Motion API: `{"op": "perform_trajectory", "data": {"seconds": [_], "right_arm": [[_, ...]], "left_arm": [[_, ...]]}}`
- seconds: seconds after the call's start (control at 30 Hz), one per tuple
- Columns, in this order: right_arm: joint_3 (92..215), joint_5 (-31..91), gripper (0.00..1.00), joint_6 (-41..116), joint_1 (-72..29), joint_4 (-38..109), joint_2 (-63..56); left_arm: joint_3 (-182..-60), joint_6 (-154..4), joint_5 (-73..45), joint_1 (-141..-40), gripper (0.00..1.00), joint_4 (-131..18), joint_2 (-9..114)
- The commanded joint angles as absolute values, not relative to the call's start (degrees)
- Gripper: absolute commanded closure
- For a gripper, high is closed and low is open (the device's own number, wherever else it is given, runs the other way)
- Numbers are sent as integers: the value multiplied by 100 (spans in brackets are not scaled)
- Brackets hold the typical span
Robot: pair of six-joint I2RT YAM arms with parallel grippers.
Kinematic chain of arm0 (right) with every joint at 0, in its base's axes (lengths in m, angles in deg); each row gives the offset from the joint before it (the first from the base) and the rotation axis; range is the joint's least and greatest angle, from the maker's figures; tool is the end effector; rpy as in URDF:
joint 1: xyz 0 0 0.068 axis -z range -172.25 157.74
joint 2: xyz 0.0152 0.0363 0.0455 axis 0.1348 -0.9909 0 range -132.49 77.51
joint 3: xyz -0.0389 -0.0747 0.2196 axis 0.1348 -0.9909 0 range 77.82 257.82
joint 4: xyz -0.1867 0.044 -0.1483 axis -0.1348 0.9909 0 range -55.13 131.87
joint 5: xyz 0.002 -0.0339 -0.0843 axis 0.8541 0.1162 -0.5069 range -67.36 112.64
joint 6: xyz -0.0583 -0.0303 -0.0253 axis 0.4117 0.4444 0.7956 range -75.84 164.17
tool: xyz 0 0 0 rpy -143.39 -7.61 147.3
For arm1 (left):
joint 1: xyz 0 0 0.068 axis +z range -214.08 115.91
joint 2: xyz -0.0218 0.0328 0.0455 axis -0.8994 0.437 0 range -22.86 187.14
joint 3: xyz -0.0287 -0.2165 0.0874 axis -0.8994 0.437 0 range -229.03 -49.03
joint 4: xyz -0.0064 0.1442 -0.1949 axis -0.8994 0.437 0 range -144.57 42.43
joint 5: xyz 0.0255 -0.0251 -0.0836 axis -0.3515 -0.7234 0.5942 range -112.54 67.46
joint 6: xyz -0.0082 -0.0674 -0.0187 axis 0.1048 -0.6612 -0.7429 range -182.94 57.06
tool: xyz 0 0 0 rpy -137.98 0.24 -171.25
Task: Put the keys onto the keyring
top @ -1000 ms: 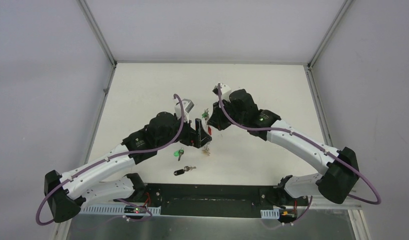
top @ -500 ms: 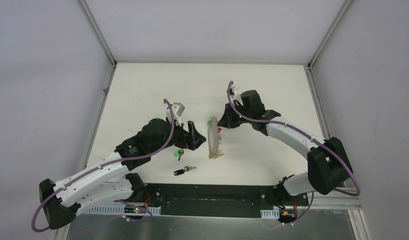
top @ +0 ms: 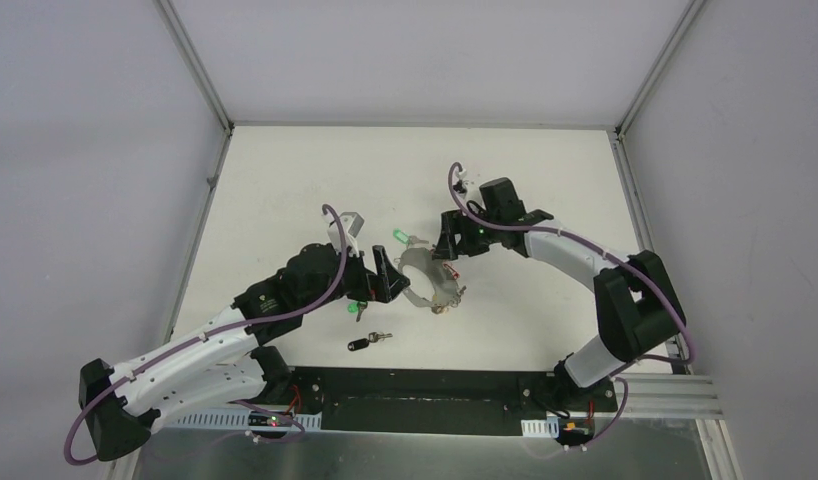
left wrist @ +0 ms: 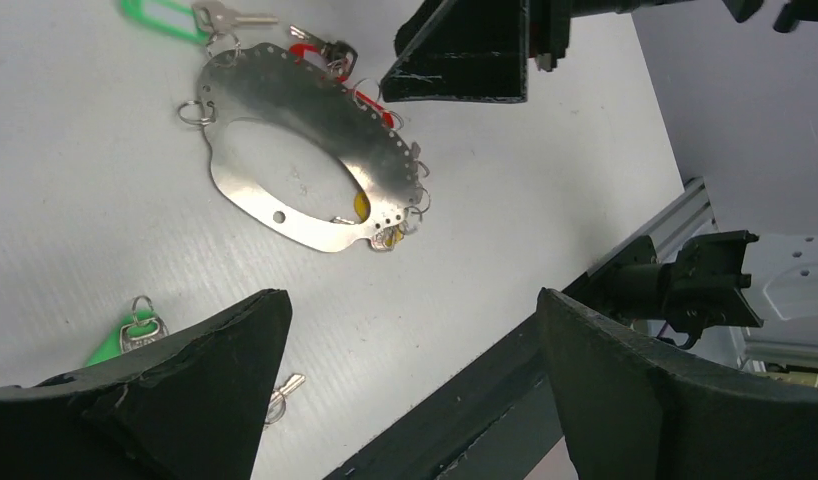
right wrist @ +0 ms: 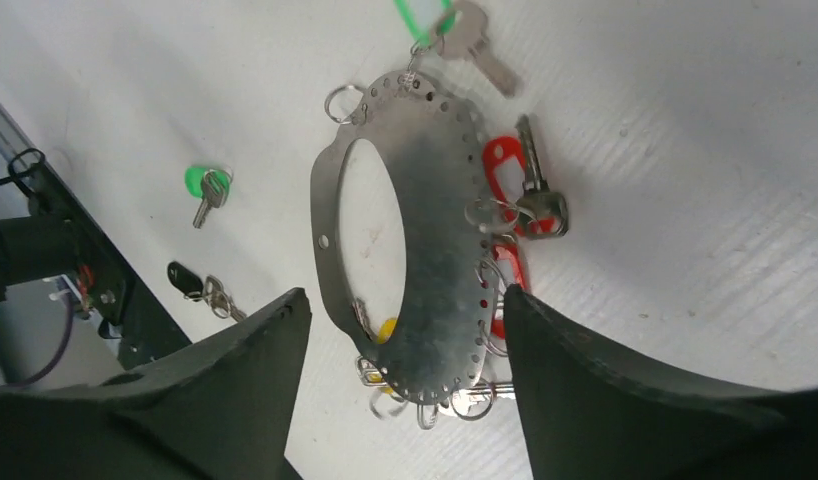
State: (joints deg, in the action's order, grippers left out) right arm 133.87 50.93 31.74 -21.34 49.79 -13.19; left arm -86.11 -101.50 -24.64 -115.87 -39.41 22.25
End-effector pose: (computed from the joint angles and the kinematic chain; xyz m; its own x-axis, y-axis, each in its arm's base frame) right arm 0.2685 0.1807 0.1652 -0.7995 -0.2279 -0.5558 -0.5373 0.6851 0.4919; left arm 0.1335 -0.1661 0.2491 -0.6668 -0.1601 -0.7278 0.4457 0.6971 -0.5617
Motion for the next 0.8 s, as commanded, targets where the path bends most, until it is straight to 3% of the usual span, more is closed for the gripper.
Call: {"op": "perform_trajectory", "data": {"seconds": [0.0, 0.17, 0.5, 0.67, 0.77], "right_arm": [[13512, 4573, 25, 3468, -2145, 5208, -600], [13304, 3891, 21, 3511, -2106, 5535, 268], [12350, 3460, 12, 1870, -1656, 6093, 1361], [12068, 3640, 13, 1306, -1474, 6365, 1352], [11996, 4017, 20, 943, -1395, 6392, 1110]], "left_arm": [[-8472, -10552, -2765, -11625, 1, -4129, 2099], [-8357, -10787, -2880, -11620, 1, -4092, 2091], [-8357, -11256, -2781, -11620, 1, -4009, 2516], [-8547, -11163, -2411, -11595, 1, -3934, 3077], [-8660, -11101, -2087, -11540, 1, -3921, 3420]]}}
